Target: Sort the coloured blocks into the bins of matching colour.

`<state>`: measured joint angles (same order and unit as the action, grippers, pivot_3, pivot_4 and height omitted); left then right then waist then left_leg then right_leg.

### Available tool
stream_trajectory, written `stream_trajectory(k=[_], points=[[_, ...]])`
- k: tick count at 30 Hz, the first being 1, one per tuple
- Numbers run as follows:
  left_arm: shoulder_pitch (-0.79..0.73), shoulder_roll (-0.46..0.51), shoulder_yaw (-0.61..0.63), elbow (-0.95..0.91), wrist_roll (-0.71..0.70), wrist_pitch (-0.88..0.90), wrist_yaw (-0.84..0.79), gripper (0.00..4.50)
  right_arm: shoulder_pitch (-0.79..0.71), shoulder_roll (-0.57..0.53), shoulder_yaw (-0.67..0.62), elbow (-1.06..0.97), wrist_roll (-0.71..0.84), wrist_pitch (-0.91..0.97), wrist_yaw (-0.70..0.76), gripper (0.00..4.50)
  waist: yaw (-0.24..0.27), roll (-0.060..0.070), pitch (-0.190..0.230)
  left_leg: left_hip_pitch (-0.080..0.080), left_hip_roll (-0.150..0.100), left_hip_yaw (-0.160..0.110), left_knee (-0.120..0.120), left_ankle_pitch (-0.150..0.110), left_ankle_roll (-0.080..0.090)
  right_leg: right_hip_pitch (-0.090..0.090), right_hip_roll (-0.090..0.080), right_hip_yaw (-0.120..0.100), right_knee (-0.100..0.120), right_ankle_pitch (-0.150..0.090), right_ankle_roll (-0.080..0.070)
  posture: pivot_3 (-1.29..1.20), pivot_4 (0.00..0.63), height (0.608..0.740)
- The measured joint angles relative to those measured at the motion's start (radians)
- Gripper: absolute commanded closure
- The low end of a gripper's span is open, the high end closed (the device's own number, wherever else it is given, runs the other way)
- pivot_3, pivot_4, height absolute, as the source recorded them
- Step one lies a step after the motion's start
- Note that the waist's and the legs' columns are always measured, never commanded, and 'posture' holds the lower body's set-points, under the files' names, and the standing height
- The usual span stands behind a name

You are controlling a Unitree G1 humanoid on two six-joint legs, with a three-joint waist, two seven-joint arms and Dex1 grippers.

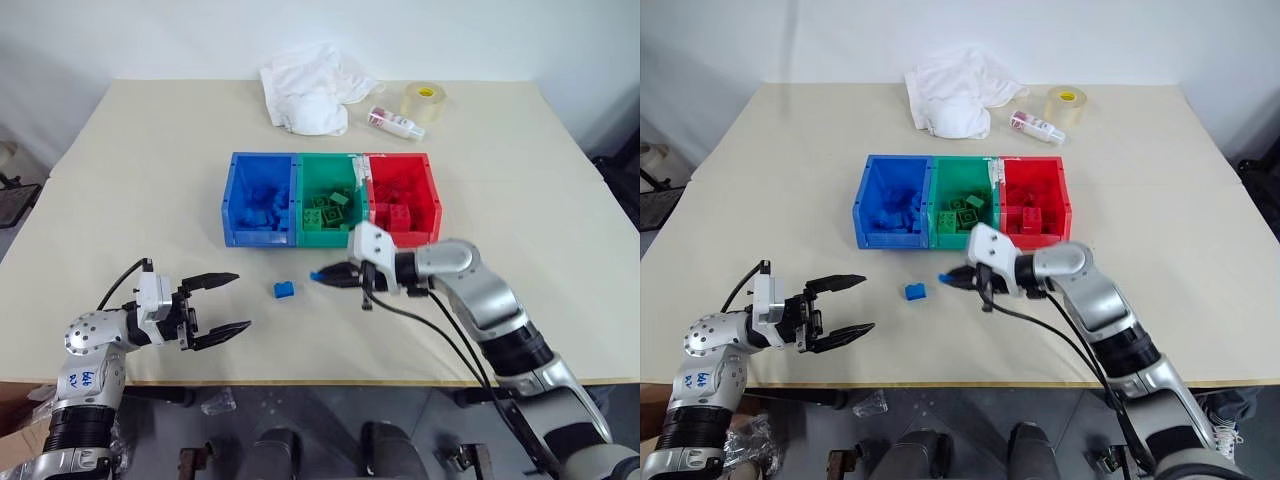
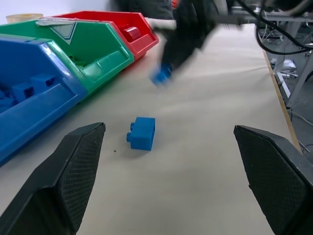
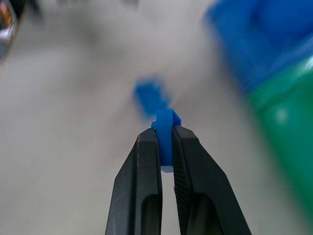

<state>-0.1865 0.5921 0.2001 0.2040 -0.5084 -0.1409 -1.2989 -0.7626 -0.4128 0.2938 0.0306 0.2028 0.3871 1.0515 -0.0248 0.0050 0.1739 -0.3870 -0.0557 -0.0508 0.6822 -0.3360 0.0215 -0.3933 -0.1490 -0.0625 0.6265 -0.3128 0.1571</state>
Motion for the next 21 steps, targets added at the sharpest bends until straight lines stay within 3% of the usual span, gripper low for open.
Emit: stream_trajectory(k=[7, 11, 14, 18, 21], points=[[-0.011, -0.003, -0.001, 0.006, 0.0, -0.004, 0.008, 0.0, -0.313, 0.182, -0.03, 0.426, -0.058, -0.197, -0.083, 4.48, -0.023, 0.0, 0.0, 0.001, 0.0, -0.002, -0.002, 0.0, 0.0, -0.001, 0.0, -0.002, 0.002, 0.0, 0.0, 0.0, 0.15, 0.74], [-0.03, -0.013, -0.005, 0.006, 0.002, -0.009, 0.012, 0.0, -0.47, 0.295, -0.04, 0.775, -0.134, -0.353, -0.224, 3.09, -0.036, 0.0, 0.0, 0.0, -0.001, -0.004, -0.003, 0.0, 0.0, -0.001, 0.0, -0.002, 0.002, 0.0, 0.0, 0.0, 0.15, 0.74], [-0.031, -0.022, -0.005, 0.006, 0.002, -0.012, 0.018, 0.0, -0.518, 0.329, -0.069, 0.912, -0.148, -0.423, -0.277, 2.28, -0.04, 0.0, 0.0, 0.0, -0.001, -0.005, -0.004, 0.0, 0.0, -0.001, 0.0, -0.002, 0.002, 0.0, 0.0, 0.0, 0.15, 0.74], [-0.031, -0.023, -0.005, 0.006, 0.002, -0.013, 0.02, 0.0, -0.534, 0.356, -0.1, 0.982, -0.148, -0.494, -0.279, 0.87, -0.054, 0.0, 0.0, 0.0, -0.001, -0.007, -0.004, 0.0, 0.0, 0.0, 0.0, -0.003, 0.003, 0.0, 0.0, 0.0, 0.15, 0.74], [-0.03, -0.023, -0.005, 0.005, 0.002, -0.013, 0.021, 0.0, -0.521, 0.341, -0.107, 0.969, -0.146, -0.521, -0.218, 0.04, -0.062, 0.0, 0.0, 0.0, -0.001, -0.007, -0.004, 0.0, 0.0, 0.0, 0.0, -0.003, 0.003, 0.0, 0.0, 0.0, 0.15, 0.74]])
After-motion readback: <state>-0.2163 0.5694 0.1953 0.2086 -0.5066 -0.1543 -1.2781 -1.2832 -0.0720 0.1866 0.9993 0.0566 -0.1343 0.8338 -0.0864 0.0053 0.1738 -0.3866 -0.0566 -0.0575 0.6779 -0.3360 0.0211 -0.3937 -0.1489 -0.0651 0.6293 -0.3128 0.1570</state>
